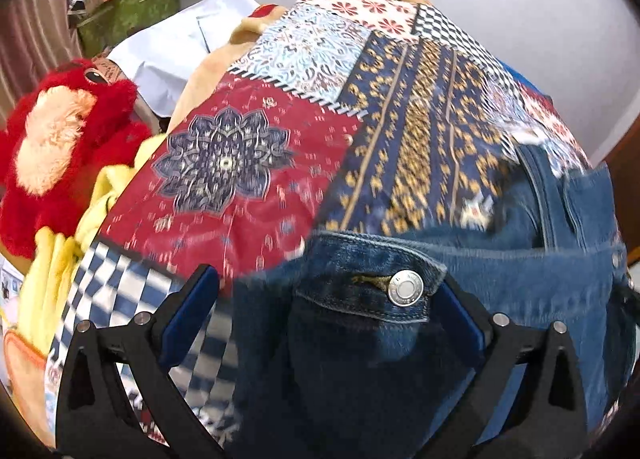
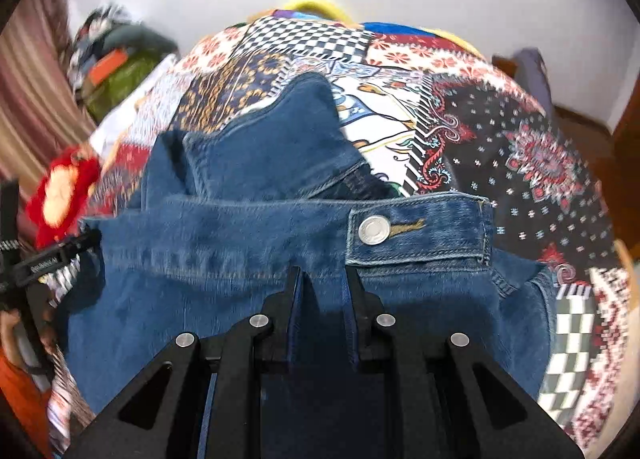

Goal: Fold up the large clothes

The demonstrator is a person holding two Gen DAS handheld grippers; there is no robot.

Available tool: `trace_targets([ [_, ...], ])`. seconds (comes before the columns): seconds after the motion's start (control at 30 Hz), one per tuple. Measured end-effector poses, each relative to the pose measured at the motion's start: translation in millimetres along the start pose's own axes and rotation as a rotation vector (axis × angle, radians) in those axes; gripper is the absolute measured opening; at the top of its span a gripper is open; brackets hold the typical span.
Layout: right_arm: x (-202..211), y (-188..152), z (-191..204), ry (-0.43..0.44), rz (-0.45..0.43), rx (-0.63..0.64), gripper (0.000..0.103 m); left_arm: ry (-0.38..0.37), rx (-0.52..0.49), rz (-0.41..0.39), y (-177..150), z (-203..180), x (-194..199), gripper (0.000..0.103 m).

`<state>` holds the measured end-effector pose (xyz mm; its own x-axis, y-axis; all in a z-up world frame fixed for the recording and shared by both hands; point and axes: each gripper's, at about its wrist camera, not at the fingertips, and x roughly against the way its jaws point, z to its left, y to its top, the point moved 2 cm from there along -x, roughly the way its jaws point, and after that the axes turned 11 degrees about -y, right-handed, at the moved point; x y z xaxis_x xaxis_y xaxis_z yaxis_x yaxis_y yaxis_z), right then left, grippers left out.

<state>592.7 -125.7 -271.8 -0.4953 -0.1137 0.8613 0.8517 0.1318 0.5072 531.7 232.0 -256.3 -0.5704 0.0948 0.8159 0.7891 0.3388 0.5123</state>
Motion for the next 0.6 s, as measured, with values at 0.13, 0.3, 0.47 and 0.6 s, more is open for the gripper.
trace_targets([
  [0.13,0,3,5,-0.033,0.007,-0.009,0.014,0.023,-0.001,0.080,2,-6,-19,0.103],
  [0.3,33,-5,21,-0.017,-0.035,0.075,0.014,0.005,-0.055,0.018,-7,-22,18,0.103],
  [0.47,87,-20,48,-0.013,-0.138,0.193,0.014,-0.057,-0.123,-0.060,-16,-43,76,0.103],
  [0.6,118,-34,66,0.031,-0.160,0.223,0.014,-0.124,-0.195,-0.075,-26,-63,109,0.103],
])
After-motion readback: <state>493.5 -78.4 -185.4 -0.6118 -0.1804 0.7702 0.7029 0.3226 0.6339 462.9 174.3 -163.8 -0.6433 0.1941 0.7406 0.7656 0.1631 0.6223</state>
